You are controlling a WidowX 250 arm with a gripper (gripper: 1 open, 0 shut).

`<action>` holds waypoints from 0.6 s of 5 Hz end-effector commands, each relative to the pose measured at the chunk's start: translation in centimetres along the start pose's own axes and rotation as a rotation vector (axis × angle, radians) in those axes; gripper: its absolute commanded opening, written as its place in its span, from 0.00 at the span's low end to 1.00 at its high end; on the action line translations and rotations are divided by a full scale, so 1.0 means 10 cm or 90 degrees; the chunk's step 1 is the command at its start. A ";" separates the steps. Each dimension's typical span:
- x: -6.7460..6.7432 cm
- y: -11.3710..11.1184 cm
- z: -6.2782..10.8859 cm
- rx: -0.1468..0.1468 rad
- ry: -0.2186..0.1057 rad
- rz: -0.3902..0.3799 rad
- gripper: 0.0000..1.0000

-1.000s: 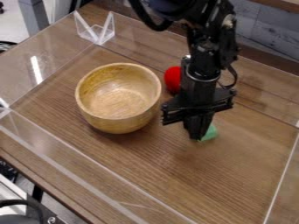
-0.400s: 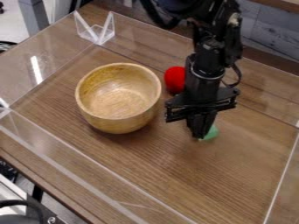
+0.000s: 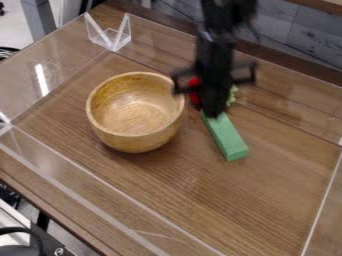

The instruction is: Put the green stick in the brown bowl

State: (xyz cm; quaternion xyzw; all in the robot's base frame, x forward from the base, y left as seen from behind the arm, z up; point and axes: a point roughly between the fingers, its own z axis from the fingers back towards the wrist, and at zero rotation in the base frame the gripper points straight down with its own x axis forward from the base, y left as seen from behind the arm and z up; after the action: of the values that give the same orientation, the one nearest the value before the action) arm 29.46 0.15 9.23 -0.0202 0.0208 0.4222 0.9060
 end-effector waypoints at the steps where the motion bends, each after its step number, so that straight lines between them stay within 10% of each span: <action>1: 0.17 0.14 0.47 -0.042 -0.015 0.002 0.00; 3: -0.06 0.12 0.58 -0.039 -0.009 0.014 0.00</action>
State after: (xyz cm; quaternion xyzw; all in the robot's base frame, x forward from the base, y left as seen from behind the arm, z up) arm 28.20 0.49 13.71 -0.0377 0.0259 0.4301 0.9016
